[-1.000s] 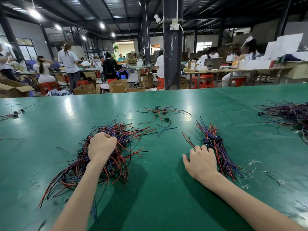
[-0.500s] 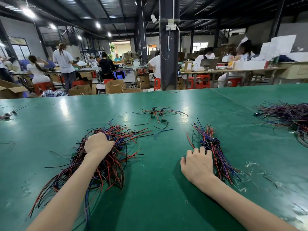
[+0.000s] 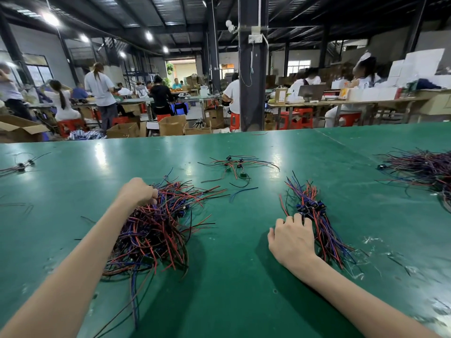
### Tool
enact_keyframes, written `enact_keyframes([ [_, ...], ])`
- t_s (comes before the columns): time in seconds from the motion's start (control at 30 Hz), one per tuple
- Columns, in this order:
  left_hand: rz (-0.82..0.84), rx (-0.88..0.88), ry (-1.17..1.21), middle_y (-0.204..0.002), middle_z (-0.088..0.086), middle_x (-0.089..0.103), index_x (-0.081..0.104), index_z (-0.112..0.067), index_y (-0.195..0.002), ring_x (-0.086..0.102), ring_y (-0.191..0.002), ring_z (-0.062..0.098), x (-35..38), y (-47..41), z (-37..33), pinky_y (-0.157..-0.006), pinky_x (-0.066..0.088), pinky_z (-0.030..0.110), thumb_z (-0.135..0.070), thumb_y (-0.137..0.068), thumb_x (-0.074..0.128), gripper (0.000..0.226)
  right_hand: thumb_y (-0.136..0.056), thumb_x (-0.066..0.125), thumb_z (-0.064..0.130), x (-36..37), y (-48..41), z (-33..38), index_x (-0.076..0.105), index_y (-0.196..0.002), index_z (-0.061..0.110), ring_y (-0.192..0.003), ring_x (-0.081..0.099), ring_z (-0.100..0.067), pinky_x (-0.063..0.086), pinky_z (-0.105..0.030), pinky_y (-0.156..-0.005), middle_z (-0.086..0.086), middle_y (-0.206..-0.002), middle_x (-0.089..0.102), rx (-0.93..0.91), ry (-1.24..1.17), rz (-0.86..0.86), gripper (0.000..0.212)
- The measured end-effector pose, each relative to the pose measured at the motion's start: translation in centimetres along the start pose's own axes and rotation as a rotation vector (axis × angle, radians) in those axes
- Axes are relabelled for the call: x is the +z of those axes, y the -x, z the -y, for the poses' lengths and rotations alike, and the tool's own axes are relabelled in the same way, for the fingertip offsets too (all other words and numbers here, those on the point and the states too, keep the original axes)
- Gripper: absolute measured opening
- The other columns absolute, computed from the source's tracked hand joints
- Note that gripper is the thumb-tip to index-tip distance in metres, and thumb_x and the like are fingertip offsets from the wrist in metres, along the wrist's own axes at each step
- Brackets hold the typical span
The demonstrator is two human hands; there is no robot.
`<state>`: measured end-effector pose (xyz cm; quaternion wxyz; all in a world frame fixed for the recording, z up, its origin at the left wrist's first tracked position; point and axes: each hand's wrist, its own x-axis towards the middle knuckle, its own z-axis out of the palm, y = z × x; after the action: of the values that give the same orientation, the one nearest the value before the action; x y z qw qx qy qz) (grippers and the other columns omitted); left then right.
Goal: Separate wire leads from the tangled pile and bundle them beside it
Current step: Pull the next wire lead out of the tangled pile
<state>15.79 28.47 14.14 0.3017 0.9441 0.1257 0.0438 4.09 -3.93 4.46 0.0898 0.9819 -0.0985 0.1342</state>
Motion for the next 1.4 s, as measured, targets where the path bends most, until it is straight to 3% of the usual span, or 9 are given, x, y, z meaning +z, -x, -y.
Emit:
enact_keyframes([
  [0.17,-0.221,0.040,-0.352,-0.117,0.012,0.062,0.064,-0.016,-0.111,0.053,-0.111,0.033,1.8,0.8,0.6,-0.094,0.047,0.039,-0.029,-0.091,0.053,0.026,-0.097,0.028,0.039,-0.1,0.1,0.0,0.058,-0.115,0.013,-0.116,0.044,-0.028,0.030,-0.042,-0.097,-0.009,-0.119,0.060,-0.009,-0.007,0.005,0.044],
  [0.23,-0.176,0.049,-0.444,-0.117,0.008,0.063,0.065,-0.019,-0.109,0.052,-0.113,0.031,2.6,0.8,1.2,-0.095,0.042,0.037,-0.036,-0.091,0.055,0.027,-0.097,0.028,0.038,-0.2,0.2,-0.1,0.058,-0.115,0.013,-0.116,0.045,-0.028,0.030,-0.042,-0.097,-0.009,-0.119,0.060,-0.010,-0.010,0.006,0.043],
  [0.33,-0.207,0.053,-0.473,-0.107,0.006,0.066,0.069,-0.021,-0.099,0.055,-0.106,0.028,3.2,0.6,1.7,-0.092,0.038,0.036,-0.023,-0.088,0.057,0.016,-0.098,0.028,0.037,-0.2,0.2,0.0,0.059,-0.114,0.013,-0.114,0.045,-0.028,0.031,-0.041,-0.096,-0.009,-0.118,0.061,-0.016,-0.009,-0.001,0.042],
  [0.53,-0.235,0.005,-0.531,-0.129,0.015,0.050,0.052,-0.018,-0.124,0.041,-0.122,0.032,3.8,-0.1,2.0,-0.100,0.033,0.043,-0.033,-0.093,0.048,0.034,-0.097,0.029,0.036,-0.2,0.1,-0.1,0.059,-0.112,0.013,-0.114,0.046,-0.028,0.031,-0.041,-0.096,-0.008,-0.117,0.061,-0.022,-0.019,-0.003,0.041],
  [0.7,-0.181,-0.031,-0.632,-0.120,0.010,0.058,0.059,-0.016,-0.112,0.046,-0.118,0.028,3.5,-1.1,1.8,-0.100,0.030,0.038,-0.022,-0.092,0.044,0.025,-0.096,0.030,0.036,0.0,0.1,-0.1,0.059,-0.111,0.013,-0.114,0.046,-0.028,0.032,-0.040,-0.096,-0.008,-0.117,0.061,-0.018,-0.032,-0.009,0.040],
  [0.83,-0.191,-0.024,-0.568,-0.108,0.009,0.063,0.061,-0.015,-0.099,0.057,-0.106,0.028,2.8,-1.6,1.6,-0.096,0.031,0.036,-0.012,-0.086,0.049,0.017,-0.096,0.031,0.035,0.0,0.0,0.0,0.059,-0.110,0.014,-0.113,0.045,-0.028,0.032,-0.041,-0.095,-0.008,-0.116,0.061,-0.022,-0.035,-0.009,0.038],
  [1.07,-0.109,-0.067,-0.555,-0.112,0.010,0.059,0.053,-0.015,-0.091,0.049,-0.113,0.029,3.0,-1.5,1.3,-0.099,0.030,0.037,-0.017,-0.086,0.049,0.007,-0.097,0.031,0.035,-0.1,0.1,-0.1,0.059,-0.110,0.014,-0.115,0.045,-0.028,0.031,-0.041,-0.097,-0.008,-0.117,0.061,-0.026,-0.048,-0.011,0.039],
  [1.3,-0.257,-0.053,-0.037,-0.099,0.019,0.067,0.069,0.000,-0.093,0.055,-0.087,0.030,1.1,-2.6,1.1,-0.080,0.048,0.033,-0.008,-0.078,0.065,0.018,-0.097,0.030,0.034,-0.1,0.1,-0.1,0.059,-0.110,0.013,-0.115,0.045,-0.028,0.031,-0.042,-0.097,-0.008,-0.117,0.061,-0.028,-0.050,-0.001,0.038],
  [1.4,-0.392,0.028,0.147,-0.107,0.015,0.068,0.070,-0.003,-0.103,0.059,-0.101,0.030,-0.1,-2.7,-0.2,-0.092,0.050,0.039,-0.008,-0.079,0.066,0.025,-0.097,0.030,0.035,-0.1,0.1,-0.1,0.059,-0.110,0.014,-0.114,0.045,-0.028,0.030,-0.043,-0.098,-0.008,-0.117,0.061,-0.026,-0.043,-0.014,0.038],
])
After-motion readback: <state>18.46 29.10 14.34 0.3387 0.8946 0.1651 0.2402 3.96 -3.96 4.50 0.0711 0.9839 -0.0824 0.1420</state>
